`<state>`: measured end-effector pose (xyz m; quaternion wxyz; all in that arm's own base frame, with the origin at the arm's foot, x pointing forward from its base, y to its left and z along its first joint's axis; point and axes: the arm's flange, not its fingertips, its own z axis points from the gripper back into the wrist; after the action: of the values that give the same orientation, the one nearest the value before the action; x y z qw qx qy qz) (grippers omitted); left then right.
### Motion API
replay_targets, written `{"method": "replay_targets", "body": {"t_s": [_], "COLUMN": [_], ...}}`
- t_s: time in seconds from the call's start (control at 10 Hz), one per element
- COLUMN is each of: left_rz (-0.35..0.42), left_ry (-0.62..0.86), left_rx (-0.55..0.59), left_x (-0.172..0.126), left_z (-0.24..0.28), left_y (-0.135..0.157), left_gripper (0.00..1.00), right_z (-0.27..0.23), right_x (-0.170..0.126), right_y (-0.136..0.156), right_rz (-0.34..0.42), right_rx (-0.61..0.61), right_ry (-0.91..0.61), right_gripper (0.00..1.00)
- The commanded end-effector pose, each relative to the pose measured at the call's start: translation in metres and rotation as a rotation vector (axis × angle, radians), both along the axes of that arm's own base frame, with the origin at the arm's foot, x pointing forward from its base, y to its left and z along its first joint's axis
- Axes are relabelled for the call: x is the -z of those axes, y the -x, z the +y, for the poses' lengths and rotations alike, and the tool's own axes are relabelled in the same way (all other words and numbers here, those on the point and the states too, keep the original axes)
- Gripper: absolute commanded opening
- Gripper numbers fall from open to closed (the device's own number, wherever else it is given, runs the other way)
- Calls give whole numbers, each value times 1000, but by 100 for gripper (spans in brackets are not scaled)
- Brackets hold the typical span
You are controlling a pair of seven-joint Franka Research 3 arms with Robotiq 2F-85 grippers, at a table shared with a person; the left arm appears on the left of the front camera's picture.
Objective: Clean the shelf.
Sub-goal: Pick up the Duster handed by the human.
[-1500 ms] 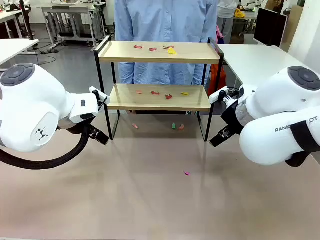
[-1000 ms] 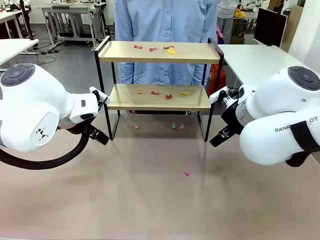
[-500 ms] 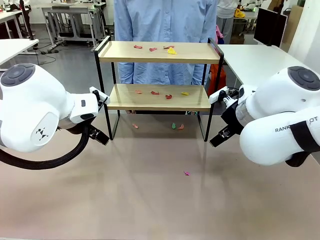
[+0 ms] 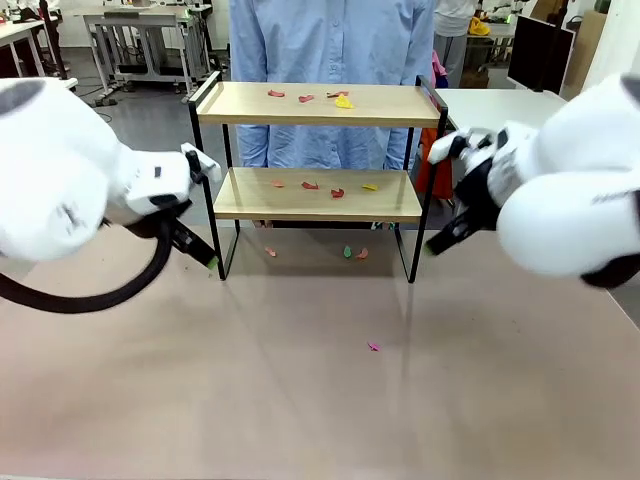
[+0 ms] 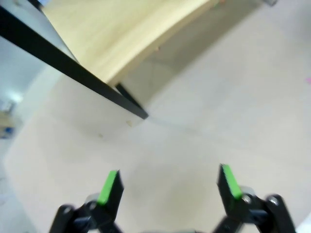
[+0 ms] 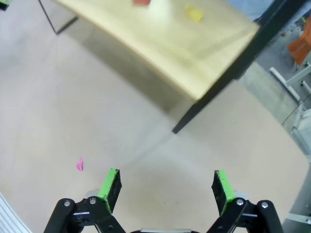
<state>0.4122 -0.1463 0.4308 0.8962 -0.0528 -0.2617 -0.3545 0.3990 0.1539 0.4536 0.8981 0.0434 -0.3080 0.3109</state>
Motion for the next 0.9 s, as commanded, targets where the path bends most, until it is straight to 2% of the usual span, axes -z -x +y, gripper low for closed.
{"method": "replay_targets", "body": {"t_s": [0.0, 0.1, 0.2, 0.3, 0.4, 0.5, 0.6, 0.7, 0.8], "left_rz": [89, 114, 122, 77, -15, -94, -157, -183, -88], "left_ry": [36, 58, 98, 102, 180, 237, 270, 306, 302], "left_rx": [107, 242, 306, 424, 564, 641, 672, 638, 574], "left_x": [-41, -52, -54, -53, -47, -39, -30, -22, -20], "left_z": [49, 69, 80, 102, 122, 135, 143, 145, 143], "left_y": [-19, -31, -42, -57, -74, -79, -81, -80, -76], "left_gripper": [100, 100, 100, 100, 100, 100, 100, 100, 100], "right_z": [-42, -67, -85, -112, -140, -154, -165, -171, -169], "right_x": [-42, -57, -63, -64, -59, -50, -38, -26, -18], "right_y": [-4, -12, -19, -36, -50, -57, -63, -68, -65], "right_rz": [5, 32, 27, 39, 30, 23, 16, 1, 0], "right_rx": [-51, -136, -198, -306, -393, -419, -453, -457, -378], "right_ry": [-43, -82, -108, -110, -122, -136, -173, -206, -200], "right_gripper": [100, 100, 100, 100, 100, 100, 100, 100, 100]}}
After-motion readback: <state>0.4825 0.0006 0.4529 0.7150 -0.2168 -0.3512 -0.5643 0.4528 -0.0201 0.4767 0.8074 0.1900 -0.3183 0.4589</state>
